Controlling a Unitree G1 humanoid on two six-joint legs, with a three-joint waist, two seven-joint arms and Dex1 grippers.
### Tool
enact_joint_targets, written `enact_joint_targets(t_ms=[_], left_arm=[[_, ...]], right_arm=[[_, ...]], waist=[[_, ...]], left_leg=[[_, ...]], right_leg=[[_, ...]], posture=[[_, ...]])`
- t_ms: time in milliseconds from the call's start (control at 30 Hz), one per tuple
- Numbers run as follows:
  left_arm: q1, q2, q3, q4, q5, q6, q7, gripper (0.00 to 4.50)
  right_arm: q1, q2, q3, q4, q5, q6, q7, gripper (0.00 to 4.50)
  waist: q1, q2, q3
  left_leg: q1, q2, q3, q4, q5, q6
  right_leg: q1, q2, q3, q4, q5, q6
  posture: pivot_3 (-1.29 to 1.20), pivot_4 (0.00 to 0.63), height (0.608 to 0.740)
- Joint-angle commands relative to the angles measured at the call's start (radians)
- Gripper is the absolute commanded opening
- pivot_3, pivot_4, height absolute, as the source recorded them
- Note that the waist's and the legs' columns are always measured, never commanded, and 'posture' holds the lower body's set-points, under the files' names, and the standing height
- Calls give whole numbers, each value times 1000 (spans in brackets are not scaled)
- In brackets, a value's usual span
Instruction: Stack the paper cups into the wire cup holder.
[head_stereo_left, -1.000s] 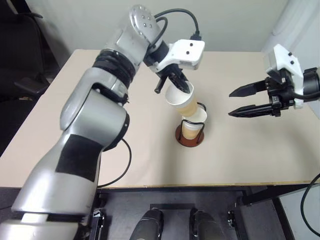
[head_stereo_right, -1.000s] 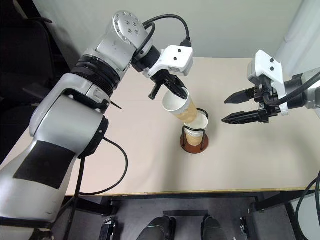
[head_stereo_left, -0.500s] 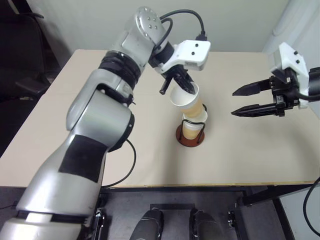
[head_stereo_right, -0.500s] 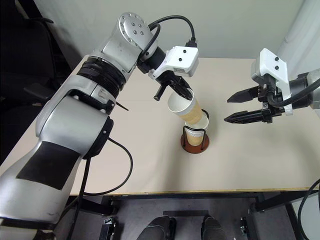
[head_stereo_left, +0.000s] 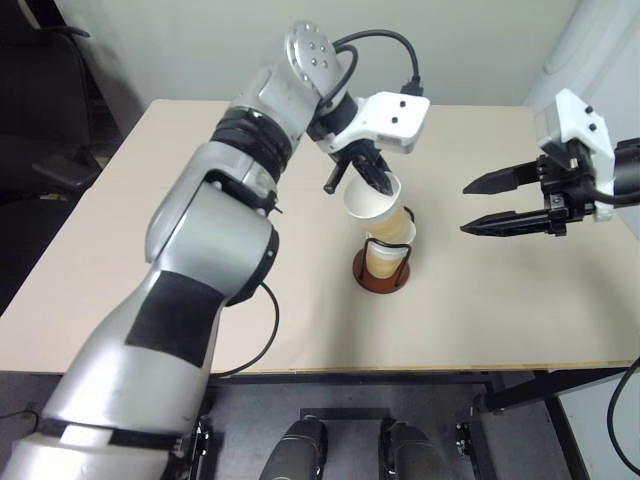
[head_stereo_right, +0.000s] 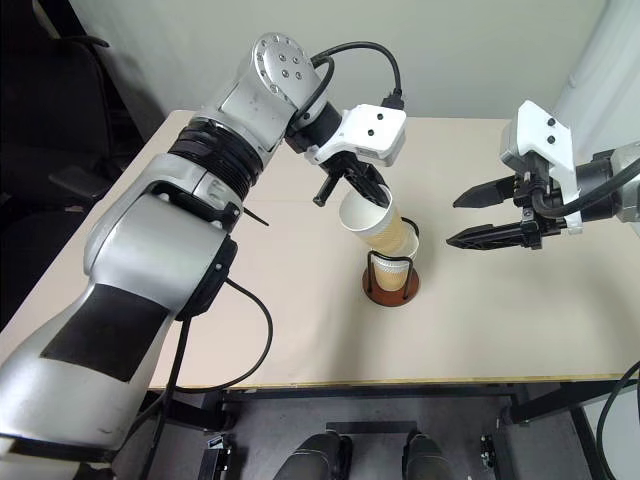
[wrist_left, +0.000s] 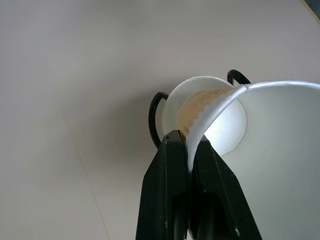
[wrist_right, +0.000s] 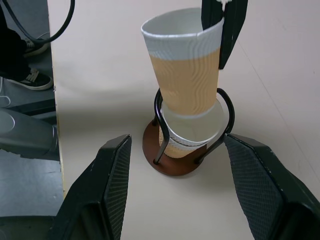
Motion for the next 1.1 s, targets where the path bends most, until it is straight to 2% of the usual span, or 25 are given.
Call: enact_joint_targets(t_ms=[33, 500, 533, 600, 833, 933, 1100], left_arm=[[-46, -8, 32, -3, 16, -17, -3, 44], [-30, -40, 34, 16, 92, -37, 49, 44], [-31, -43, 33, 19, 98, -35, 57, 421], [-34, -51, 36, 24, 108, -34, 70, 903], [-74, -103, 69, 40, 126, -34, 265, 3470], [-83, -113, 81, 45, 134, -38, 305, 4405], [-88, -119, 97, 49, 136, -37, 318, 4459]], right_arm=[[3, -23, -60, -29, 19, 5, -12, 2975], [28, -37, -75, -45, 32, 9, -28, 2975], [30, -39, -76, -46, 33, 10, -28, 2975], [32, -44, -78, -49, 37, 11, -28, 2975], [42, -63, -86, -62, 50, 21, -33, 2975], [47, -68, -91, -67, 54, 24, -37, 2975], [55, -75, -99, -73, 61, 27, -43, 2975]], waist=[[1, 0, 0], [1, 0, 0], [1, 0, 0], [1, 0, 0], [2, 0, 0], [3, 0, 0], [2, 0, 0]], left_leg=[[0, 0, 0, 0, 0, 0], [0, 0, 0, 2, -1, 1], [0, 0, 0, 2, -1, 1], [0, 0, 0, 2, -1, 1], [0, 0, 0, 2, -1, 1], [0, 0, 0, 2, -2, 2], [1, 0, 1, 2, -3, 2]], right_leg=[[0, 0, 0, 0, 0, 0], [1, 0, 1, 0, 0, 1], [1, -1, 1, 0, 0, 1], [1, 0, 0, 0, 0, 1], [2, 0, 0, -1, 0, 2], [2, -1, 1, -1, 0, 2], [2, 0, 1, -1, -1, 3]], posture=[[0, 150, 740], [0, 150, 740], [0, 150, 740], [0, 150, 740], [0, 150, 740], [0, 150, 740], [0, 150, 740]])
